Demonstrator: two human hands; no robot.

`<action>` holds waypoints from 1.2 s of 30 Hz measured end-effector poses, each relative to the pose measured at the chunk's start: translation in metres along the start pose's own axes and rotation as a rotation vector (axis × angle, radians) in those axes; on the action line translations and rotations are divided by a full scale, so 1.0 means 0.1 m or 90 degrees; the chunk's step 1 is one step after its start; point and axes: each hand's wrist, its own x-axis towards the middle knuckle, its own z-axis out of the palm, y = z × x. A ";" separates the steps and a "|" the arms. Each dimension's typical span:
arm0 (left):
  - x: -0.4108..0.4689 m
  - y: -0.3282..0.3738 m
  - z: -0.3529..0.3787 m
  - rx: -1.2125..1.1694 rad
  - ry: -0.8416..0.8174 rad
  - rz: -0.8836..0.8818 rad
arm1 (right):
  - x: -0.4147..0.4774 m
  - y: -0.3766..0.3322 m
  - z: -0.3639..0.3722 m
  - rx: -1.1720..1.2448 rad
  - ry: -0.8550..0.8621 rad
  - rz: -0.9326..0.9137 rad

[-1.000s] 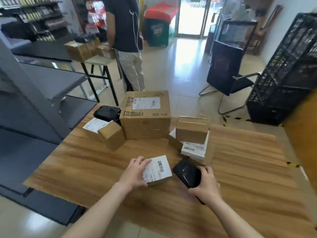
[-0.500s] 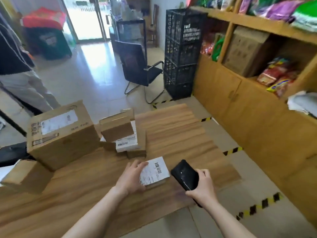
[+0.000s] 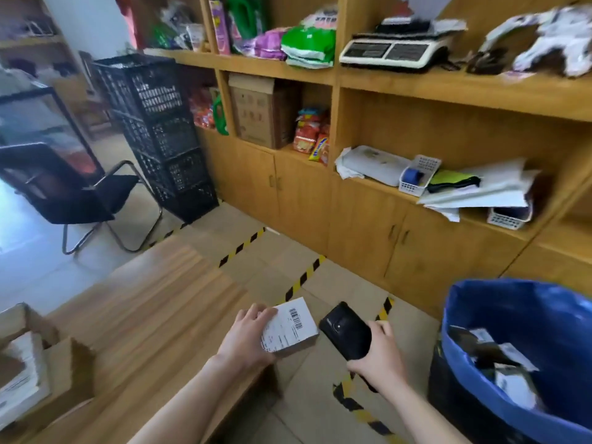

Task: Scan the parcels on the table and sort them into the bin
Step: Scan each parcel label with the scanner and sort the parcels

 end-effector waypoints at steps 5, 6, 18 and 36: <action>0.70 1.03 0.27 0.031 -0.061 0.109 | 0.00 0.83 -0.72 -0.003 0.086 0.126; 0.79 1.17 0.30 0.037 -0.070 0.129 | -0.02 0.94 -0.81 -0.003 0.097 0.146; 1.99 3.15 1.17 0.070 -0.227 0.383 | -0.19 2.46 -1.55 0.081 0.174 0.407; 4.03 4.89 2.32 0.133 -0.345 0.496 | 1.12 3.76 -2.02 0.212 0.296 0.653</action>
